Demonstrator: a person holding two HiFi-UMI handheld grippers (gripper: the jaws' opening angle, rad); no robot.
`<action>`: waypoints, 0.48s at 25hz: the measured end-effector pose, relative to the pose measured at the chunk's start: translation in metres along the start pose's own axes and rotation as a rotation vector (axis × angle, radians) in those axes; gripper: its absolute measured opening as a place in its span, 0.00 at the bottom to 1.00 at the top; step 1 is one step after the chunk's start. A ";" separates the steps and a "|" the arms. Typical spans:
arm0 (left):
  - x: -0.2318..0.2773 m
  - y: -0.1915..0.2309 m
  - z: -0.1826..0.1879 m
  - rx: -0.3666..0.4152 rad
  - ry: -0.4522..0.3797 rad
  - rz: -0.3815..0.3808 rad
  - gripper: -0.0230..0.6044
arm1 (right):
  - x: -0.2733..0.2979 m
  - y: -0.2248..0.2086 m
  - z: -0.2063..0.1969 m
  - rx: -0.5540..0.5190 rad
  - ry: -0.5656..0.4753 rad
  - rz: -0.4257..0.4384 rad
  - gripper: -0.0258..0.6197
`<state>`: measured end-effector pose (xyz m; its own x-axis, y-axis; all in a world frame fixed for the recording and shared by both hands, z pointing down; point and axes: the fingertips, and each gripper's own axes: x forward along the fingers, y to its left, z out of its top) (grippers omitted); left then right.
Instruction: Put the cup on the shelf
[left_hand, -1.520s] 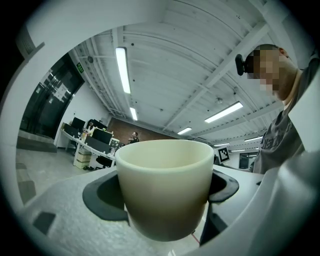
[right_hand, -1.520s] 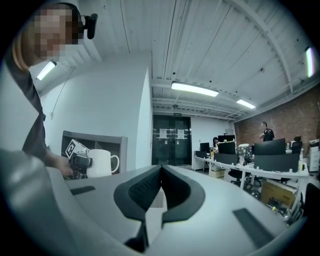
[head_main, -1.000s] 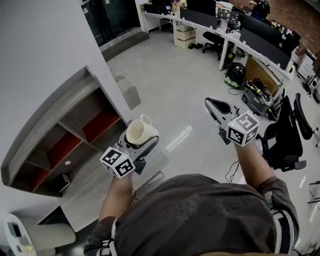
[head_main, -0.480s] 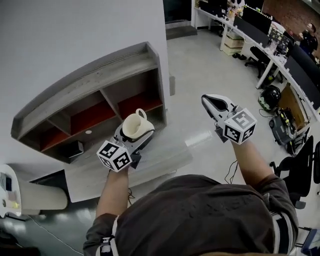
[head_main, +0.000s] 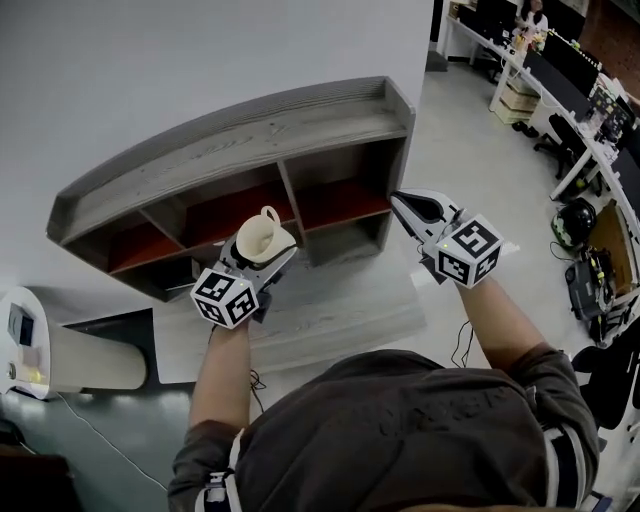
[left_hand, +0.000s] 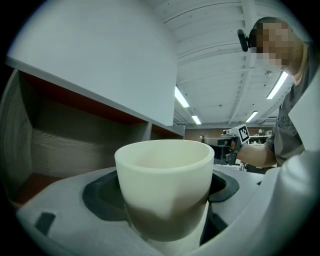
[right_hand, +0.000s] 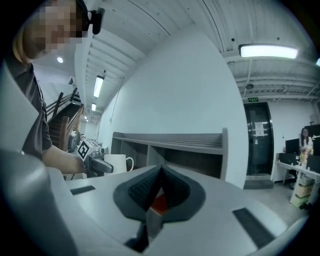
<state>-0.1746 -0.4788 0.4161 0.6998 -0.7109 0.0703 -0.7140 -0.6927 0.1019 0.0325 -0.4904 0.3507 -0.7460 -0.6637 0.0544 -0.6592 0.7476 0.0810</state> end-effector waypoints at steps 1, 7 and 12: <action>-0.004 0.013 -0.002 0.012 0.009 0.020 0.73 | 0.011 0.005 -0.001 0.000 0.002 0.010 0.03; -0.018 0.078 -0.010 0.051 0.053 0.098 0.73 | 0.068 0.029 -0.004 -0.001 0.020 0.049 0.03; -0.020 0.115 -0.009 0.074 0.071 0.133 0.73 | 0.098 0.044 -0.009 0.000 0.031 0.072 0.03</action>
<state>-0.2709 -0.5432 0.4349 0.5974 -0.7882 0.1481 -0.7982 -0.6023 0.0143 -0.0692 -0.5224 0.3682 -0.7881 -0.6088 0.0908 -0.6041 0.7933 0.0760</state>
